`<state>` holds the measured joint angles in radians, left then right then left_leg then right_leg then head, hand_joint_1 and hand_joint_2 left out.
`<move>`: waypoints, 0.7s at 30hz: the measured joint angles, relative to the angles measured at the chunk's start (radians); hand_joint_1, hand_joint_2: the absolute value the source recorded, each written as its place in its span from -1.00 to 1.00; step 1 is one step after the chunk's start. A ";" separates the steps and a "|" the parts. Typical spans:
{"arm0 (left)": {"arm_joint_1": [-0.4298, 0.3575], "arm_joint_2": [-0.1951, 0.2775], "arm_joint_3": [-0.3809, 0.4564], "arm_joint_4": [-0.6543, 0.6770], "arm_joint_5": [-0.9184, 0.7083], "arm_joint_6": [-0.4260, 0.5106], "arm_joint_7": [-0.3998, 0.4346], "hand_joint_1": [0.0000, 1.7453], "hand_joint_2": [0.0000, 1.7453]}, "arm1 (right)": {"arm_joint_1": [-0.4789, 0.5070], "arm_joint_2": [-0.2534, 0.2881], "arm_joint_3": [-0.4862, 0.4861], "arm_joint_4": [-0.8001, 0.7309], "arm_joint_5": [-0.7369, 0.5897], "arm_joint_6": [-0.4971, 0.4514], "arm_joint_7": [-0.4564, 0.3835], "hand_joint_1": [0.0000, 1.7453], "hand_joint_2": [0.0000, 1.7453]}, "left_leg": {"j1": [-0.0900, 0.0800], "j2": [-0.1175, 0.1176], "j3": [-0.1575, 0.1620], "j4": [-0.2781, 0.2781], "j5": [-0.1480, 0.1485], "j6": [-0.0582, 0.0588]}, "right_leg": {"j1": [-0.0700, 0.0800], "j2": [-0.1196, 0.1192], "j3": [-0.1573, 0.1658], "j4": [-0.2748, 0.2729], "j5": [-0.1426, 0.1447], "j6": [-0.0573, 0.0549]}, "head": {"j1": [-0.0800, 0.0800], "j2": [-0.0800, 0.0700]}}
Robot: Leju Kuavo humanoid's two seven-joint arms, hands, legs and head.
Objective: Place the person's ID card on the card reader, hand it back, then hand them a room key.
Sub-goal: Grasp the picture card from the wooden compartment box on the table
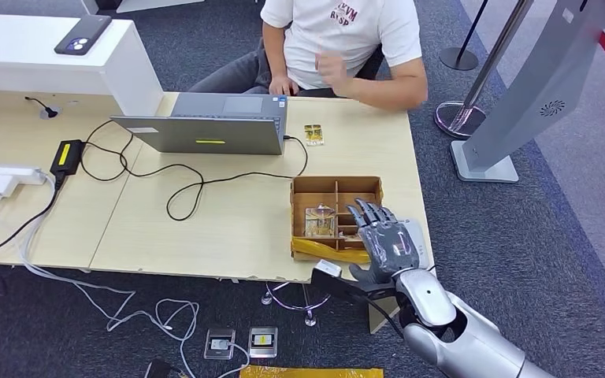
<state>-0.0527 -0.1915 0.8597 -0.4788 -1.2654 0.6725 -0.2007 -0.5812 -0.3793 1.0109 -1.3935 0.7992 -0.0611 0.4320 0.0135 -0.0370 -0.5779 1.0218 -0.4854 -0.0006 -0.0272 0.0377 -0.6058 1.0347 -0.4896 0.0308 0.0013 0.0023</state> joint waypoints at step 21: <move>-0.008 0.000 0.002 0.000 -0.026 0.000 0.001 -1.00 -1.00 | 0.012 0.007 -0.017 0.091 0.084 -0.148 0.076 -1.00 1.00 | 0.000 0.000 0.000 0.000 0.000 0.000 | 0.000 0.000 0.000 0.000 0.000 0.000 | 0.000 0.000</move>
<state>-0.0603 -0.1919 0.8614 -0.4788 -1.2910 0.6725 -0.1995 -0.5687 -0.3718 0.9942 -1.3025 0.8836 -0.2095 0.5078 0.0135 -0.0371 -0.5780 1.0218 -0.4854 -0.0007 -0.0272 0.0377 -0.6058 1.0347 -0.4897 0.0307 0.0012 0.0023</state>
